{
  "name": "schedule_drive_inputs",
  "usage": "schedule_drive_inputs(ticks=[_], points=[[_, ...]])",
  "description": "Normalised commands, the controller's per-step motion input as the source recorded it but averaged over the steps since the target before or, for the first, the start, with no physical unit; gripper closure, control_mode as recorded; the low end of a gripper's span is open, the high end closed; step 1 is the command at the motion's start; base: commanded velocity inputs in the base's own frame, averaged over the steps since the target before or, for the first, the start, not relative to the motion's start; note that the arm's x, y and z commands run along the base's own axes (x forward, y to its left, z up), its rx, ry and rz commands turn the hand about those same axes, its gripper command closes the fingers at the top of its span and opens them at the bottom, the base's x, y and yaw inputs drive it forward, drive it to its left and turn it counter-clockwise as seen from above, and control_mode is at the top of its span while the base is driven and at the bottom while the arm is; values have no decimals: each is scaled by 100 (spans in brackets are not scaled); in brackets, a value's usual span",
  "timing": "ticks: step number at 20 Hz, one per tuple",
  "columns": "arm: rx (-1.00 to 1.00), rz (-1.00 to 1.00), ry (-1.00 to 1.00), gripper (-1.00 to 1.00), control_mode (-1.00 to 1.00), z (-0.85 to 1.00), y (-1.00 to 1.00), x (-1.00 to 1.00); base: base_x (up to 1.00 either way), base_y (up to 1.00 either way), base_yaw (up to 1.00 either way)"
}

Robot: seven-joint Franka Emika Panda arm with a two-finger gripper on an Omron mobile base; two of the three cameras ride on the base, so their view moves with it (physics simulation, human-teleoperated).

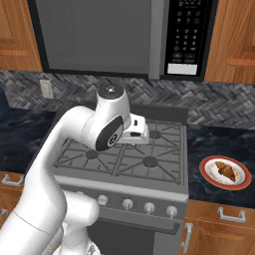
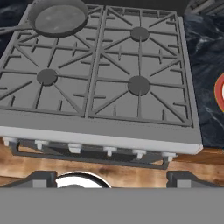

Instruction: Pick the croissant and place it on the pan. Then turn on the stove to warm the croissant.

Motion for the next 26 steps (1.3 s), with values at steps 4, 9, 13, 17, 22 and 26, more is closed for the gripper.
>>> schedule_drive_inputs(ticks=[4,9,13,17,22,26], points=[[0,0,0,-100,-100,0,-60,-18,0,0,0],[3,0,0,-100,-100,0,-64,-10,0,0,0],[3,0,0,-100,-100,0,-60,0,0,0,0],[2,0,0,-100,-100,0,-55,0,0,0,0],[0,0,0,-100,-100,0,-39,0,0,0,0],[0,0,0,-100,-100,-2,-30,0,0,0,0]])
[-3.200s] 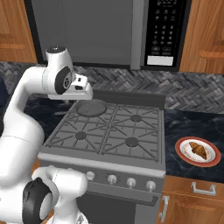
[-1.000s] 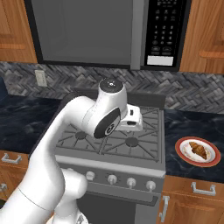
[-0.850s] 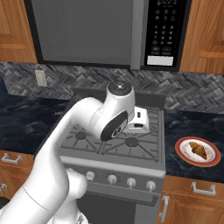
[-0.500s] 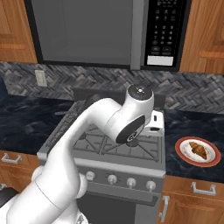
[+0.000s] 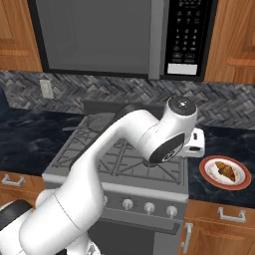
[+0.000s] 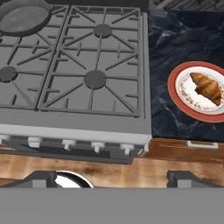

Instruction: Pick the croissant and place it on the pan. Then turn on the stove to warm the croissant.

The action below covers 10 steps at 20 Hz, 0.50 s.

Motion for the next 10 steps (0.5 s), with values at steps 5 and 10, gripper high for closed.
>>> schedule_drive_inputs(ticks=[5,10], points=[[0,0,0,-100,-100,-8,-29,0,0,0,0],[0,0,0,-100,-100,-12,-27,0,0,0,0]])
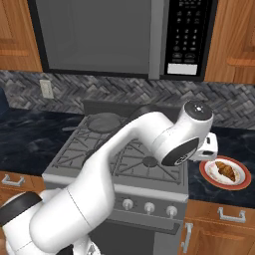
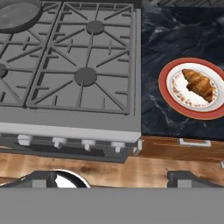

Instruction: Pick the croissant and place it on the pan. Then turn on the stove to warm the croissant.

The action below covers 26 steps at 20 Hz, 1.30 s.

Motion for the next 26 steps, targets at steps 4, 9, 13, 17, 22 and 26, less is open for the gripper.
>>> schedule_drive_inputs(ticks=[4,9,13,17,22,26], points=[[0,0,0,-100,-100,-12,-21,0,0,0,0],[0,0,0,-100,-100,-11,-18,0,0,0,0],[0,0,0,-100,-100,-8,-9,0,0,0,0],[0,0,0,-100,-100,-8,-4,1,0,0,0],[0,0,0,-100,-100,-13,-9,9,0,0,0],[0,0,0,-100,-100,-13,-16,17,0,0,0]])
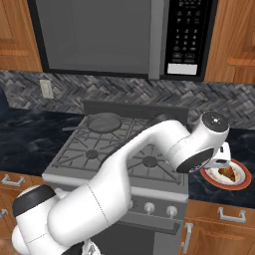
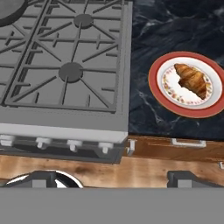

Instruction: Pick the croissant and place it on the pan. Then turn on the stove to warm the croissant.

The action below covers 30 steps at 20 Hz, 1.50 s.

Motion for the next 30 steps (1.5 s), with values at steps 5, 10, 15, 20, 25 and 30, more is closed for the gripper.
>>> schedule_drive_inputs(ticks=[5,10,15,20,25,30], points=[[0,0,1,-100,-100,-13,-23,23,0,0,0],[0,0,2,-100,-100,-13,-24,25,0,0,0],[0,0,3,-100,-100,-17,-19,24,0,0,0],[0,0,6,-100,-100,-18,-15,22,0,0,0],[0,0,3,-100,-100,-17,-16,20,0,0,0],[0,2,0,-100,-100,-18,-19,17,0,0,0]])
